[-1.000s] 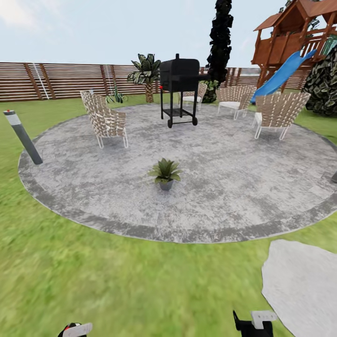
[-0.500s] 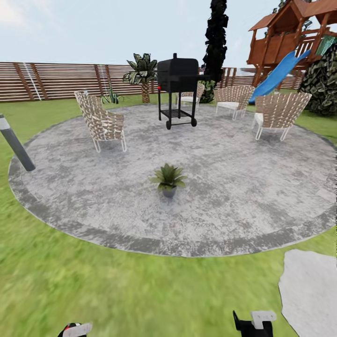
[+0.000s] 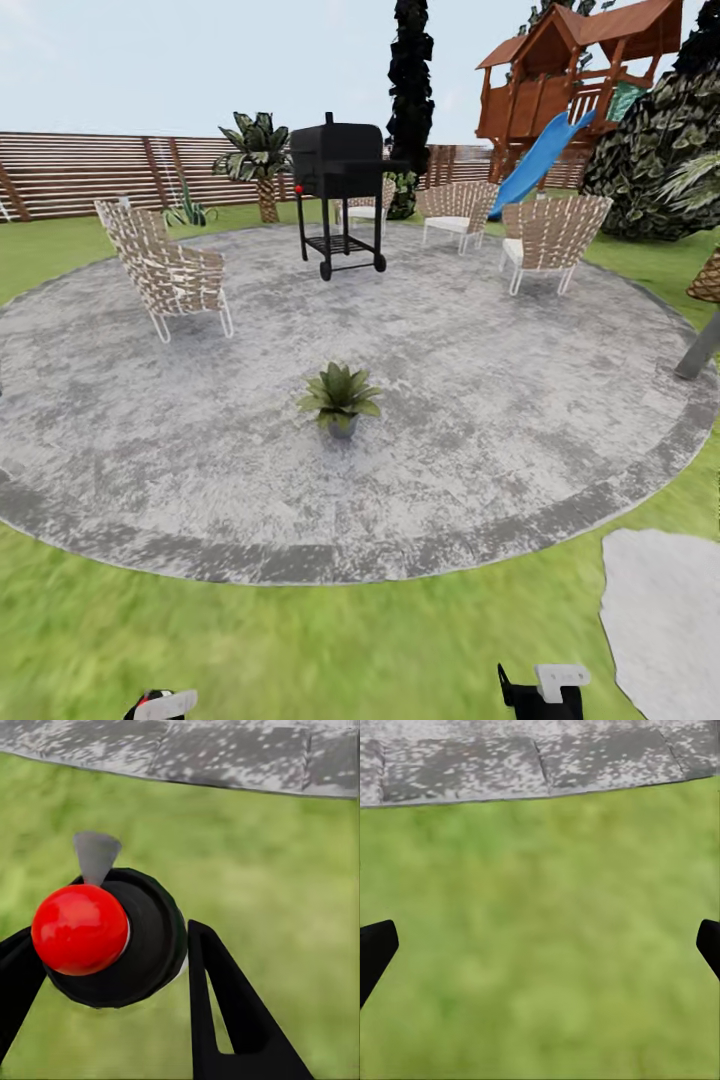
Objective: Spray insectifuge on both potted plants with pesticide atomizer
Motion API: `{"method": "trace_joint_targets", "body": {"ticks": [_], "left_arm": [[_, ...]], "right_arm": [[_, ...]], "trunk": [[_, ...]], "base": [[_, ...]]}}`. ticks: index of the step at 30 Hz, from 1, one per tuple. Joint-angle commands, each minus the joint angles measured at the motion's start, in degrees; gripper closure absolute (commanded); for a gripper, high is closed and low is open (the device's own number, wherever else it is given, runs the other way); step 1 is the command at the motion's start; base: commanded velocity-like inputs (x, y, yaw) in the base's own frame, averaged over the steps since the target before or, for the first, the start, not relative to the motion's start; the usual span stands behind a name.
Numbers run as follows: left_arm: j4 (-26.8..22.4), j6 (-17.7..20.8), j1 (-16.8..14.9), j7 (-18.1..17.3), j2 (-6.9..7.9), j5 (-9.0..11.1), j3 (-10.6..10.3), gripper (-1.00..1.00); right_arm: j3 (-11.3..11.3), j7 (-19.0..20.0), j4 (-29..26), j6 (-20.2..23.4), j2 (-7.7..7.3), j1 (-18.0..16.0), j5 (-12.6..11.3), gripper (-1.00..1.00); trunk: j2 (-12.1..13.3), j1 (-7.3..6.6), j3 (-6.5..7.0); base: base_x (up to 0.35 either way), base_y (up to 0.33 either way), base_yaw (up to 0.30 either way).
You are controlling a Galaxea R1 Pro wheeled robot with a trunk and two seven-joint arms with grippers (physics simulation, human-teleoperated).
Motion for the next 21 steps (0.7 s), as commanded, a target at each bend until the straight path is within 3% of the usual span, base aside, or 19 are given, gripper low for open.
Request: {"method": "trace_joint_targets", "body": {"ticks": [1, 21], "left_arm": [[0.03, -0.19, -0.02, -0.04, 0.0, 0.33, -0.07, 1.0], [0.03, -0.19, -0.02, -0.04, 0.0, 0.33, -0.13, 1.0]], "right_arm": [[-0.49, 0.07, 0.06, -0.21, 0.03, -0.05, 0.54, -1.0], [-0.49, 0.12, 0.0, -0.21, 0.09, -0.05, 0.47, -1.0]], "trunk": [[-0.02, 0.02, -0.05], [-0.02, 0.02, -0.05]], "base": [[0.287, 0.228, -0.144], [0.287, 0.226, -0.013]]}}
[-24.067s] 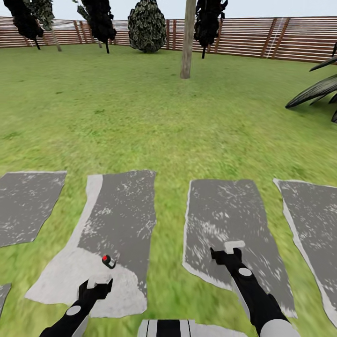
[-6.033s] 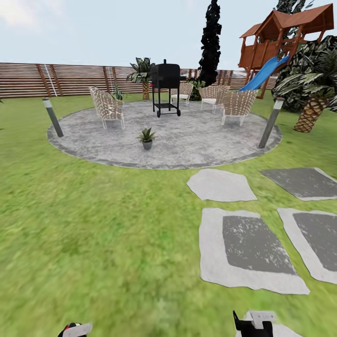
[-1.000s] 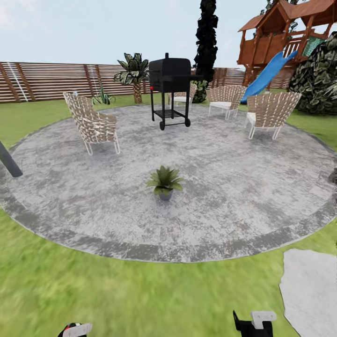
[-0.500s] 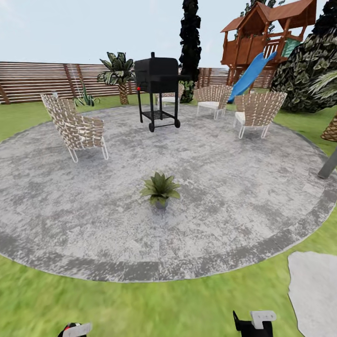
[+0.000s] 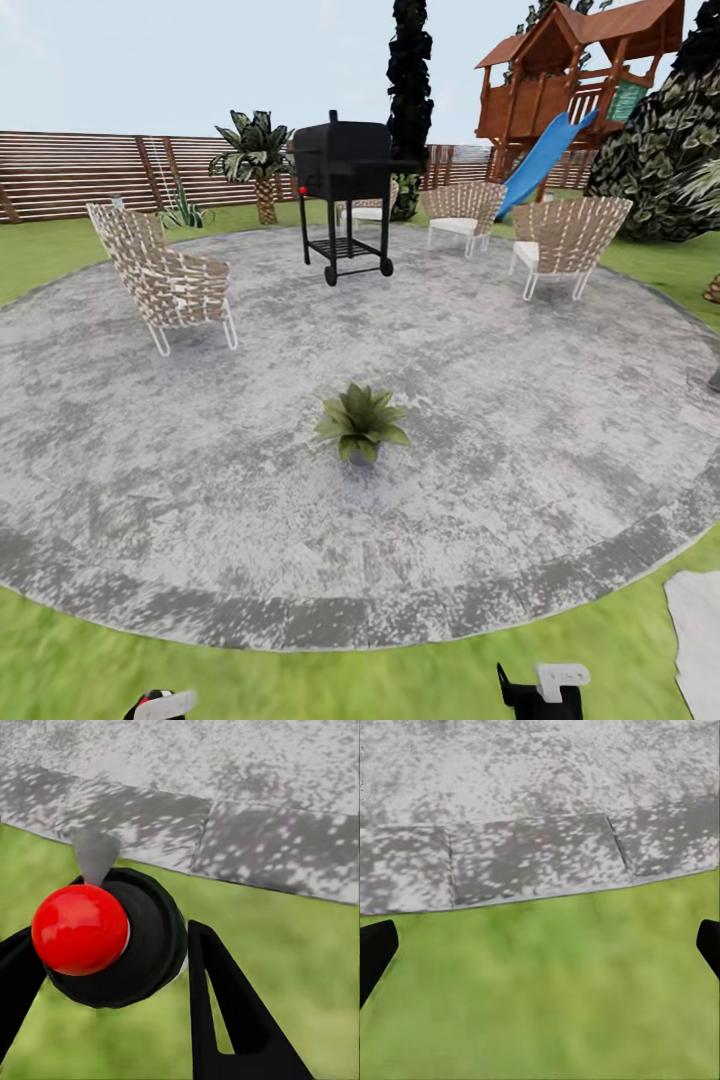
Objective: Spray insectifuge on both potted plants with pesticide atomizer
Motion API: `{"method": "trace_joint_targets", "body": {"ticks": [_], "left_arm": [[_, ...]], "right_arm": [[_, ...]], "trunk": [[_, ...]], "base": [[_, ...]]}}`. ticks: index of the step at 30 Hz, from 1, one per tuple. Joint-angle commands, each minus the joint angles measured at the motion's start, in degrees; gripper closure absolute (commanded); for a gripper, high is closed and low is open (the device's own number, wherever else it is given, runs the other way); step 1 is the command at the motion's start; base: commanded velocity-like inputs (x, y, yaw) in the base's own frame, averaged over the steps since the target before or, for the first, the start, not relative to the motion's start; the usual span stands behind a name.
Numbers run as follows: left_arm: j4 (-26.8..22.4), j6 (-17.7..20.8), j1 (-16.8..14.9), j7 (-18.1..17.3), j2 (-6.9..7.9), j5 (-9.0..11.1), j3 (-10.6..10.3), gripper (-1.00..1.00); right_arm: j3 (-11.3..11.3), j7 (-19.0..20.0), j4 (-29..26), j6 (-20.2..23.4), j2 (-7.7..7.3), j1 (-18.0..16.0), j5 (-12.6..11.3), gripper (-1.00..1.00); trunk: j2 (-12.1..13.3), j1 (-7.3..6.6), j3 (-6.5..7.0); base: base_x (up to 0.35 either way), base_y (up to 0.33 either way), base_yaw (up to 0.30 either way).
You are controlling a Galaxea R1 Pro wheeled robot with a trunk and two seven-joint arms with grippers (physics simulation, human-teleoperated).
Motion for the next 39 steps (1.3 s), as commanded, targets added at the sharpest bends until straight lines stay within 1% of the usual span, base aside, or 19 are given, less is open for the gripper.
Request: {"method": "trace_joint_targets", "body": {"ticks": [1, 8, 39], "left_arm": [[0.05, -0.2, -0.03, -0.04, 0.0, 0.33, -0.07, 1.0], [0.05, -0.2, -0.03, -0.04, 0.0, 0.33, -0.06, 1.0], [0.1, -0.2, -0.03, -0.04, 0.0, 0.33, -0.08, 1.0]], "right_arm": [[-0.49, 0.08, 0.06, -0.21, 0.01, -0.03, 0.55, -1.0], [-0.49, 0.1, 0.08, -0.21, 0.01, -0.03, 0.55, -1.0], [-0.51, 0.12, 0.12, -0.21, 0.01, -0.03, 0.55, -1.0]], "trunk": [[-0.02, 0.02, -0.05], [-0.02, 0.02, 0.05], [-0.02, 0.02, 0.82]], "base": [[0.287, 0.224, -0.009], [0.288, 0.226, -0.156], [0.278, 0.235, -0.246]]}}
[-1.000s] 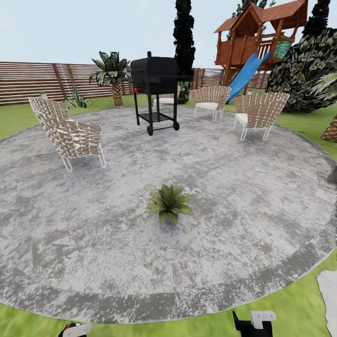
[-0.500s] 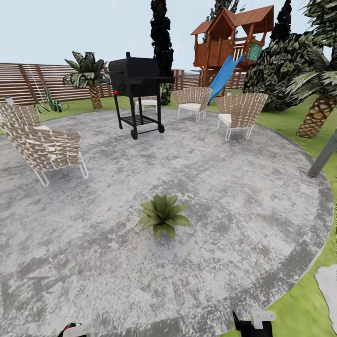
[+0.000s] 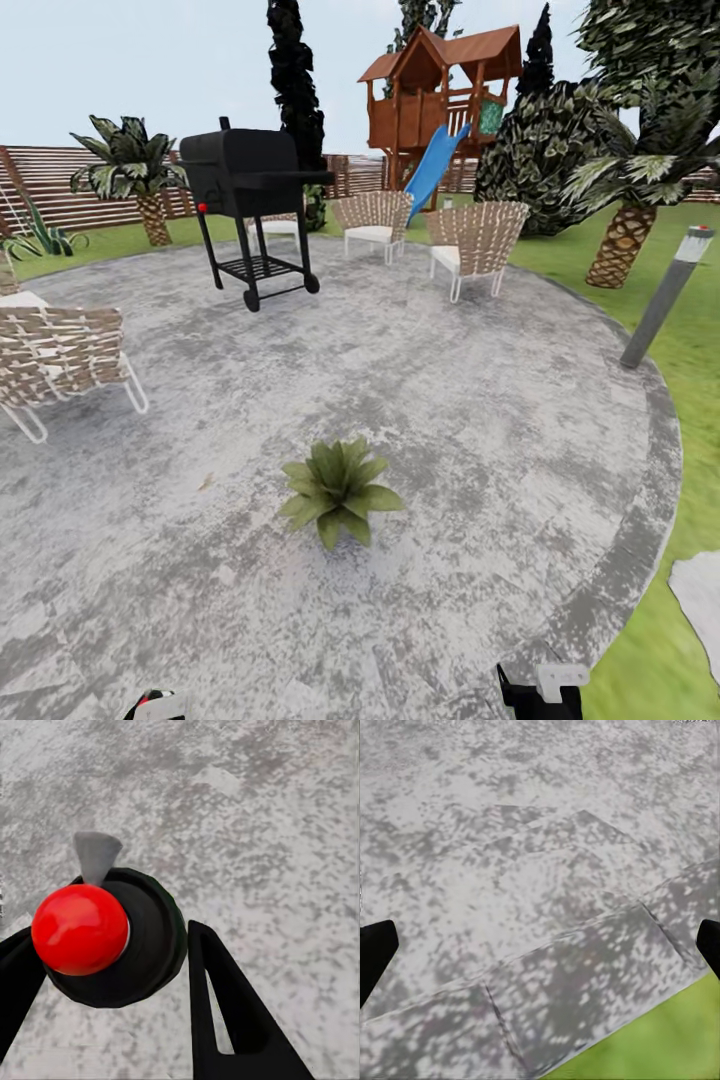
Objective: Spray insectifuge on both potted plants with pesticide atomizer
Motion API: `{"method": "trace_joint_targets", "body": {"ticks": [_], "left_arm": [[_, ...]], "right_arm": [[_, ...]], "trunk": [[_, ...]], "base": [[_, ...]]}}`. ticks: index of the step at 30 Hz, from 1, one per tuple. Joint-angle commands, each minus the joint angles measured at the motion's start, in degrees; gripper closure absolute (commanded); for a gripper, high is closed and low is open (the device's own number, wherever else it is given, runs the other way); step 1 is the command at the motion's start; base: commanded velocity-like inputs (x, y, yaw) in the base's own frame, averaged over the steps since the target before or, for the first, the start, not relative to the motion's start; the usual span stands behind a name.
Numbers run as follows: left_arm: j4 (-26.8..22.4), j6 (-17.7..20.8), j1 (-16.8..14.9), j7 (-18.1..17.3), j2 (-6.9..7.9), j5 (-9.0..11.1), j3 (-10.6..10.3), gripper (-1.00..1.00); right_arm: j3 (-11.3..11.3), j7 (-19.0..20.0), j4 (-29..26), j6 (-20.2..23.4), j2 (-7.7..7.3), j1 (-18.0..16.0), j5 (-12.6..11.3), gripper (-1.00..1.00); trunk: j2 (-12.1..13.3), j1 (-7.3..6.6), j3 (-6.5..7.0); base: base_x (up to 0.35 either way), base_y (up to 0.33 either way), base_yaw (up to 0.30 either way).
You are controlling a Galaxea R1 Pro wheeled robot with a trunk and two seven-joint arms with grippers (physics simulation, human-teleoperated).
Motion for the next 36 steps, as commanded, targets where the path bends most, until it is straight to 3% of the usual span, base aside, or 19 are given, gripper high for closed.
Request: {"method": "trace_joint_targets", "body": {"ticks": [1, 18, 28, 36], "left_arm": [[0.04, -0.19, -0.02, -0.04, 0.0, 0.34, -0.05, 1.0], [0.04, -0.19, -0.02, -0.12, -0.07, 0.27, -0.05, 1.0], [0.06, -0.19, 0.0, -0.18, -0.02, 0.23, -0.07, 1.0], [0.0, -0.19, 0.0, -0.21, 0.02, 0.15, -0.14, 1.0]], "right_arm": [[-0.48, 0.07, 0.07, -0.21, 0.01, -0.05, 0.55, -1.0], [-0.47, 0.06, 0.07, -0.21, 0.01, -0.05, 0.55, -1.0], [-0.47, -0.01, -0.01, -0.21, 0.01, -0.05, 0.55, -1.0], [-0.47, -0.03, -0.01, -0.21, 0.01, -0.05, 0.55, -1.0]], "trunk": [[-0.02, 0.01, -0.02], [-0.02, 0.01, 0.42], [-0.02, 0.01, 0.47], [-0.02, 0.01, 0.47]], "base": [[0.244, 0.246, -0.248], [0.182, 0.26, -0.248], [0.0, 0.036, -0.117], [-0.184, 0.186, -0.252]]}}
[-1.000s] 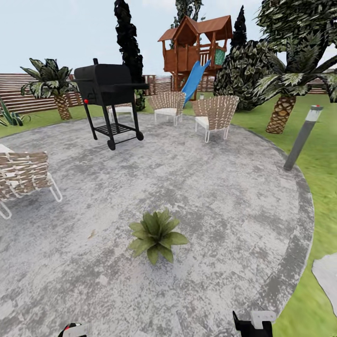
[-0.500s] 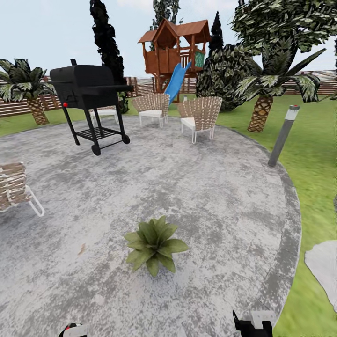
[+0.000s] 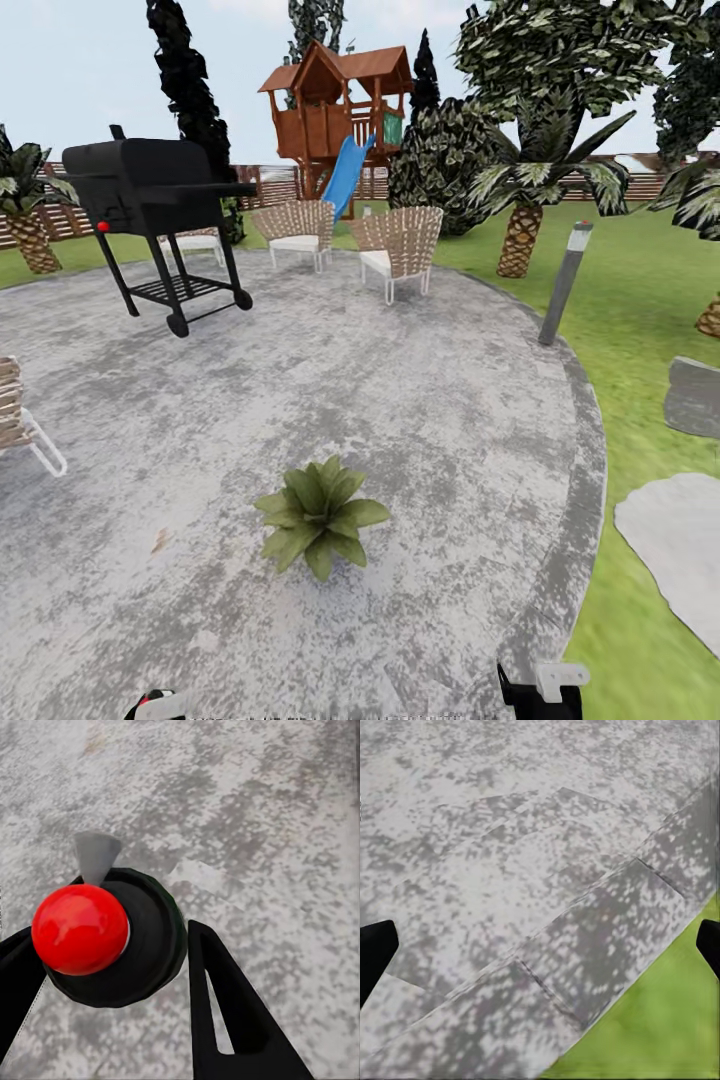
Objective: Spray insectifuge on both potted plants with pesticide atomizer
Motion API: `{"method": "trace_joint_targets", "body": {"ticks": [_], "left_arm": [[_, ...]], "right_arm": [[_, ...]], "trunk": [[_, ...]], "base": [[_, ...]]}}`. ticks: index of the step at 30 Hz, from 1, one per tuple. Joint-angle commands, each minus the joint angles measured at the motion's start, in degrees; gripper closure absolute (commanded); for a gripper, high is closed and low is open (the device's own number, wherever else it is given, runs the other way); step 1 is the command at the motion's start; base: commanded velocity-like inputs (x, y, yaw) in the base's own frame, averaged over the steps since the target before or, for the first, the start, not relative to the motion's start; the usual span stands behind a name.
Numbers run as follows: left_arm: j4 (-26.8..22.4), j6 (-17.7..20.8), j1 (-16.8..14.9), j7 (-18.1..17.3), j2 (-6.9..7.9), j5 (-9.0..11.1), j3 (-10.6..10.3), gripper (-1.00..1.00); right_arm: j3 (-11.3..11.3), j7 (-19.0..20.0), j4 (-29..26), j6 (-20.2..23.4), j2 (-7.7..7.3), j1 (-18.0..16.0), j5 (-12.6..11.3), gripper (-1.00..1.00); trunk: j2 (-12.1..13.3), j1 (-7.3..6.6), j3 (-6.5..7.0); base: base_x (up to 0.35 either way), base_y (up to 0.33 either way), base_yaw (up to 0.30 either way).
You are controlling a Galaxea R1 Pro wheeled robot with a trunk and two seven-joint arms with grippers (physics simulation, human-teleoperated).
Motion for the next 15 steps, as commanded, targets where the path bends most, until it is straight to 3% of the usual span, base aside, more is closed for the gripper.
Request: {"method": "trace_joint_targets", "body": {"ticks": [1, 5, 8, 9, 11, 12, 13, 14, 15], "left_arm": [[0.03, -0.19, 0.0, -0.06, 0.03, 0.27, -0.05, 1.0], [-0.23, -0.14, -0.04, -2.32, 0.31, -0.37, -0.86, 1.0], [-0.33, 0.46, -0.4, -10.16, 0.59, -2.13, -2.34, 1.0], [-0.24, 1.05, -0.65, -20.34, 1.26, -5.23, -3.44, 1.0], [-0.55, 2.1, -1.04, -25.99, 2.36, -8.29, -3.63, 1.0], [-1.29, 5.04, -3.04, -31.85, 3.9, -12.53, -3.7, 1.0], [-1.45, 5.95, -3.76, -33.44, 4.26, -13.6, -3.71, 1.0], [-1.68, 7.72, -5.28, -36.87, 4.89, -15.56, -3.72, 1.0], [-1.97, 11.57, -9.29, -45.85, 5.68, -19.76, -3.79, 1.0]], "right_arm": [[-0.49, 0.1, 0.06, -0.21, 0.01, -0.05, 0.57, -1.0], [-0.37, 0.21, 0.03, -0.21, 0.01, -0.05, 0.88, -1.0], [1.44, 0.31, -0.14, -0.16, 0.01, -0.05, 2.87, -1.0], [5.18, 0.54, -1.65, -0.03, -0.01, -0.05, 6.75, -1.0], [6.97, 0.76, -4.19, 0.12, 0.0, -0.05, 9.37, -1.0], [8.11, 3.0, -7.94, 1.28, 0.01, -0.07, 12.48, -1.0], [8.31, 4.08, -8.94, 1.86, 0.01, -0.08, 13.31, -1.0], [8.59, 6.88, -10.99, 3.43, 0.01, -0.1, 14.87, -1.0], [8.92, 15.49, -16.17, 8.94, 0.01, -0.07, 17.56, -1.0]], "trunk": [[-0.02, -0.03, -0.04], [-0.02, -0.03, -0.04], [-0.02, -0.03, -0.04], [-0.02, -0.03, -0.04], [-0.02, -0.03, -0.04], [-0.02, -0.03, -0.04], [-0.02, -0.03, -0.04], [-0.02, -0.03, -0.04], [-0.02, -0.03, -0.04]], "base": [[-0.187, 0.258, -0.261], [-0.102, 0.171, -0.199], [-0.024, 0.041, -0.054], [-0.004, 0.006, -0.009], [-0.002, 0.003, -0.004], [-0.001, 0.001, -0.001], [-0.001, 0.001, -0.001], [0.0, 0.0, 0.0], [0.0, 0.0, 0.0]]}}
